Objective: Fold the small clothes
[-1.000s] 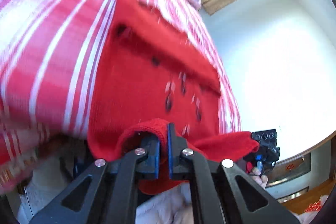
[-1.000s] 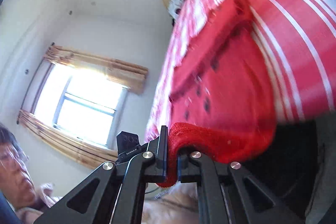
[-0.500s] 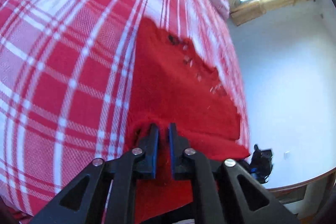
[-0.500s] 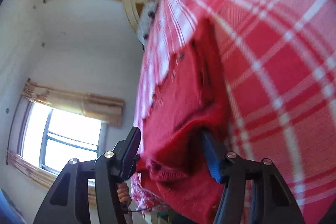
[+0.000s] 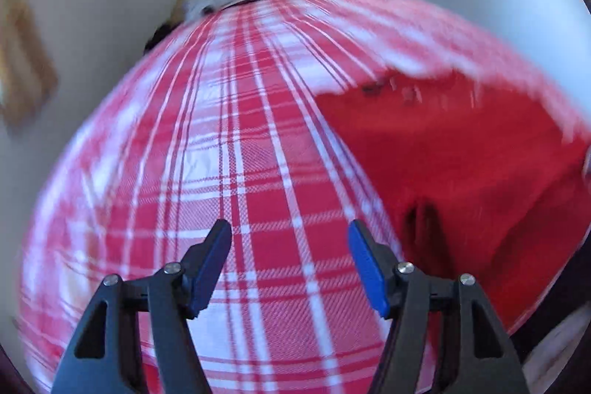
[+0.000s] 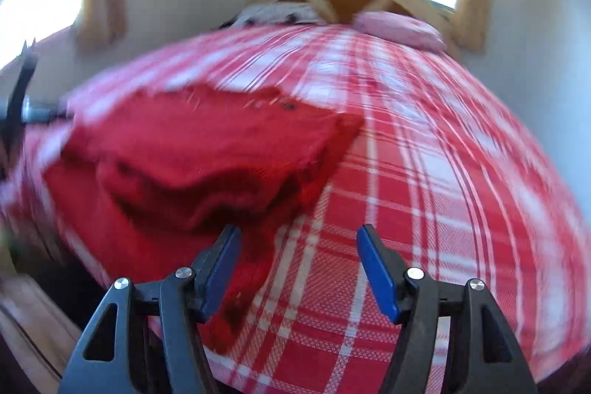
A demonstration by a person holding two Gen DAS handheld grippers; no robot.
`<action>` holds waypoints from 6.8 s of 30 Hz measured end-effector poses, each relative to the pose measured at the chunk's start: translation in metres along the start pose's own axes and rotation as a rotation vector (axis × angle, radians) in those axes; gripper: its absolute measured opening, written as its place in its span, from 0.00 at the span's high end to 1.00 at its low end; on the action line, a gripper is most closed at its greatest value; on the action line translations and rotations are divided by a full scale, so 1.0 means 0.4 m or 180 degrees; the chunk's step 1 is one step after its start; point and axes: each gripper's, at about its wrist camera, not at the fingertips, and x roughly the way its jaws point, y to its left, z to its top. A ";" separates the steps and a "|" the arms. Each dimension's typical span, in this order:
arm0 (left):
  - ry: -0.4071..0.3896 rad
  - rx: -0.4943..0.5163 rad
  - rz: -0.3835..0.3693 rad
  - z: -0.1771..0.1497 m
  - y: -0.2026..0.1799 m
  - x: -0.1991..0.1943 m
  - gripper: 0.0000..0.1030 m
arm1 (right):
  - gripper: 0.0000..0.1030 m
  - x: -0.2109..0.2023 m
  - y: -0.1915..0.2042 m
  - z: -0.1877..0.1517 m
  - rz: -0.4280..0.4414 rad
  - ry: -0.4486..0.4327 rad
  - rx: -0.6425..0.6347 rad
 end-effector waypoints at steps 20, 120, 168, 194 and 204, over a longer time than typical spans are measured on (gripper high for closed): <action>-0.0872 0.2367 -0.0385 0.059 -0.194 -0.062 0.32 | 0.36 0.134 0.025 0.164 0.0348 0.0064 -0.0211; -0.0333 -0.1330 -0.1822 0.159 -0.057 -0.011 0.93 | 0.95 0.020 0.020 0.248 0.0196 -0.0418 0.0528; -0.0045 -0.1574 -0.0824 0.231 0.064 0.072 0.22 | 0.84 0.177 -0.158 0.332 -0.0104 -0.0341 0.0987; -0.0119 -0.0804 -0.0425 0.086 -0.275 -0.012 0.07 | 0.84 0.129 0.089 0.043 -0.0168 0.0155 0.0905; -0.0253 -0.1289 -0.0735 0.016 -0.145 -0.107 0.02 | 0.84 0.063 0.095 0.046 -0.0079 0.0188 0.0842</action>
